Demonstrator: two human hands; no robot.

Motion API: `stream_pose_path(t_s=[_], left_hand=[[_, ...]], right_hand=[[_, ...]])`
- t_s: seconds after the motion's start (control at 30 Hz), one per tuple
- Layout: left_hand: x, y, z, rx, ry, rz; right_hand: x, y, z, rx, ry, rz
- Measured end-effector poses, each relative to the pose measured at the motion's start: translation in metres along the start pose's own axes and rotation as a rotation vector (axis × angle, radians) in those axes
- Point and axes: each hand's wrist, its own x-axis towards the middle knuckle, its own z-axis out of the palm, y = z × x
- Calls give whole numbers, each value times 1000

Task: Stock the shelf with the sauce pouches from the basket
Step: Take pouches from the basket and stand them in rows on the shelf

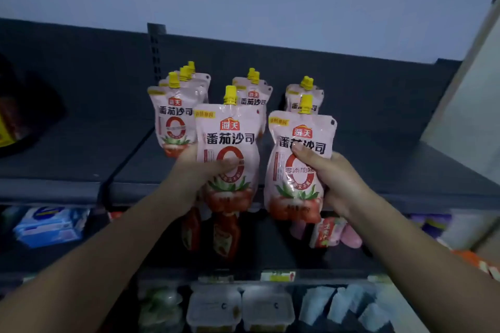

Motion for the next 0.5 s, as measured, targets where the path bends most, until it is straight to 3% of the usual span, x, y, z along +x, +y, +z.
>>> stream_pose_path(t_s=[0.2, 0.5], left_hand=[[50, 7, 37, 60, -8, -12], [121, -15, 29, 145, 62, -108]], right_hand=[[23, -25, -60, -27, 51, -67], [77, -20, -105, -64, 100, -45]])
